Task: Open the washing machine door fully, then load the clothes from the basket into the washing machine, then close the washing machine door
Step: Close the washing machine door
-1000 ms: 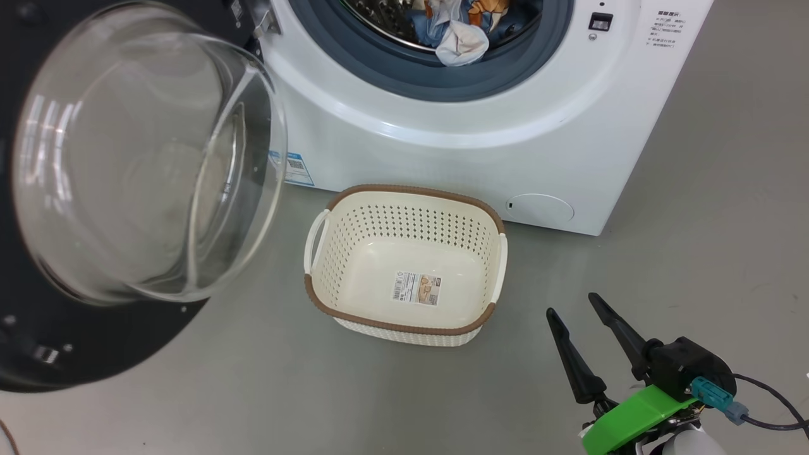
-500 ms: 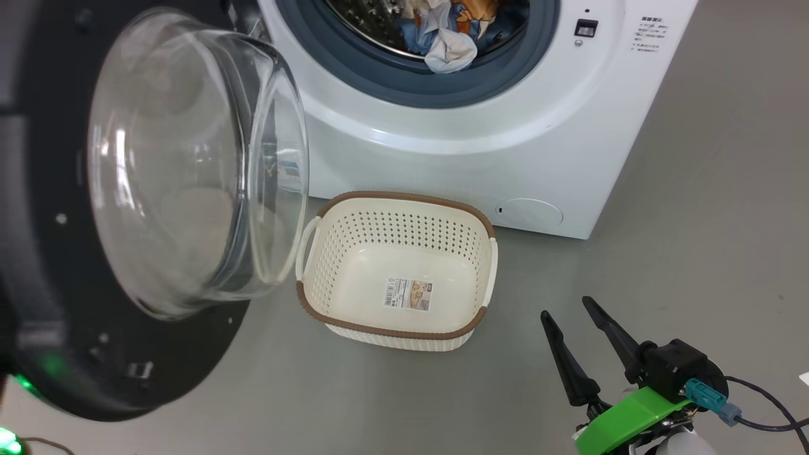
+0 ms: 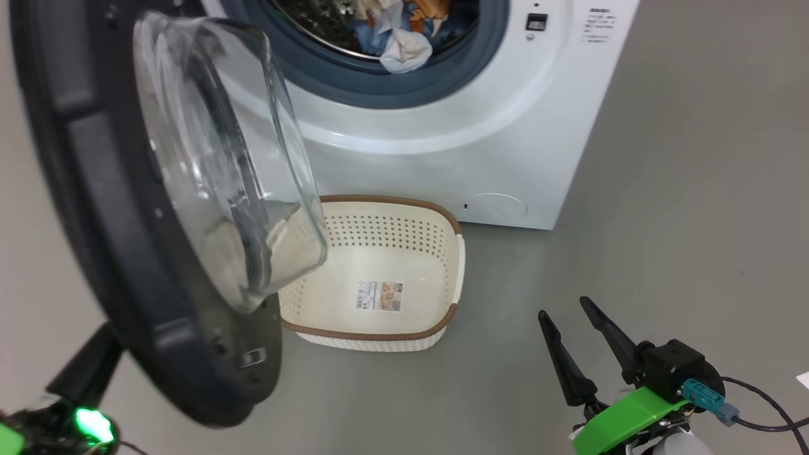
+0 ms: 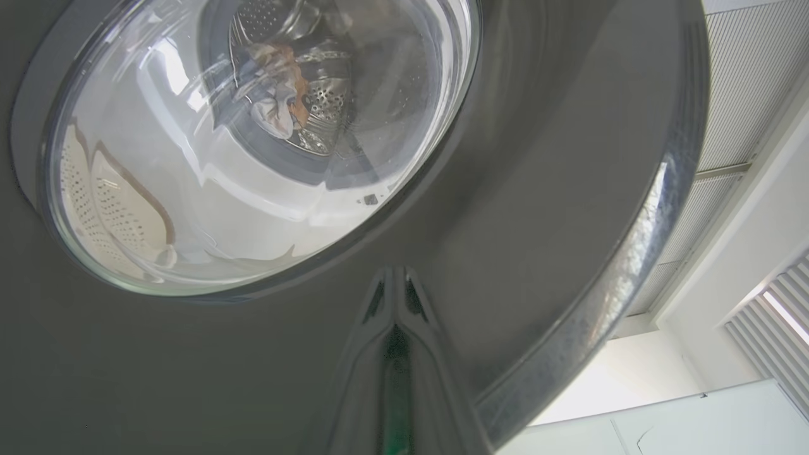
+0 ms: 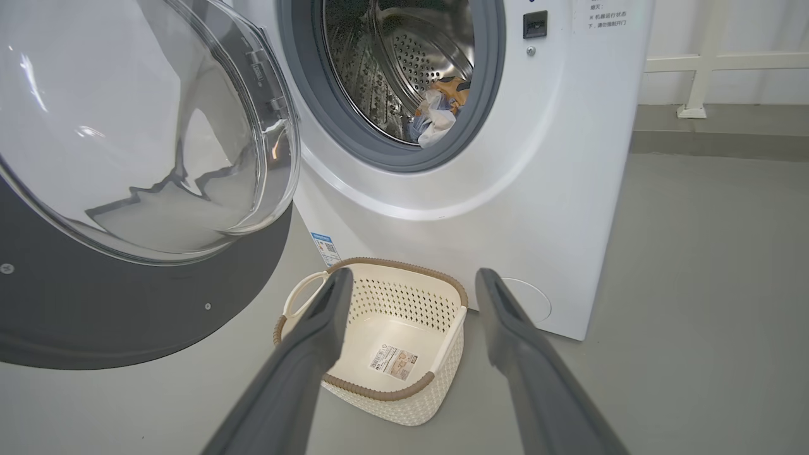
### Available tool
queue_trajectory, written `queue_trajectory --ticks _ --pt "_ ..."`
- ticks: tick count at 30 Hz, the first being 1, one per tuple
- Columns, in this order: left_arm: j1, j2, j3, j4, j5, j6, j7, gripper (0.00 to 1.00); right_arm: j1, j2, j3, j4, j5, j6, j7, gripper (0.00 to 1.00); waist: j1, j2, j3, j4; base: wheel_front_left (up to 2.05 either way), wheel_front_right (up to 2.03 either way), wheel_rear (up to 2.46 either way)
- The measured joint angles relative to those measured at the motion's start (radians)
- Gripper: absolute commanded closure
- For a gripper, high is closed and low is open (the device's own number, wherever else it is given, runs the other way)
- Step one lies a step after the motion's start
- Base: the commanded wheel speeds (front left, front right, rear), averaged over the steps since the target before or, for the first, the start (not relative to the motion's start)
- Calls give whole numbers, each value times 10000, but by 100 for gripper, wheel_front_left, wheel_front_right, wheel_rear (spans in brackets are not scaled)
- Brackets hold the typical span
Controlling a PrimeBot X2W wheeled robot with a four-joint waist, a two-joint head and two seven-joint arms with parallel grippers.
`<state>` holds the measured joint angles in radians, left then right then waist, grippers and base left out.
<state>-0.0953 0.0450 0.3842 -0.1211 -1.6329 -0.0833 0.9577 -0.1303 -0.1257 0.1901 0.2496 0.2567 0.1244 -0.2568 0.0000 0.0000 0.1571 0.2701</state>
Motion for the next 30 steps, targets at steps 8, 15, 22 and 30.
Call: queue_trajectory --ticks 8,15,22,30 --pt "96 -82 -1313 -330 171 -15 -895 100 -60 42 -31 4 0 0 0 0 0 0 50 -553 0 0 0" --pt "-211 -81 -2644 82 -73 -272 -2871 100 -215 46 -48 6 12 0 0 0 0 0 122 -1348 0 0 0" --pt "-1191 -81 -3442 646 -79 -343 -4303 100 -359 100 -46 -4 13 0 0 0 0 0 269 -2115 0 0 0" --pt "-2197 -96 -3641 1177 61 -355 -5200 100 -406 146 -69 -15 36 0 0 0 0 0 483 -3012 0 0 0"
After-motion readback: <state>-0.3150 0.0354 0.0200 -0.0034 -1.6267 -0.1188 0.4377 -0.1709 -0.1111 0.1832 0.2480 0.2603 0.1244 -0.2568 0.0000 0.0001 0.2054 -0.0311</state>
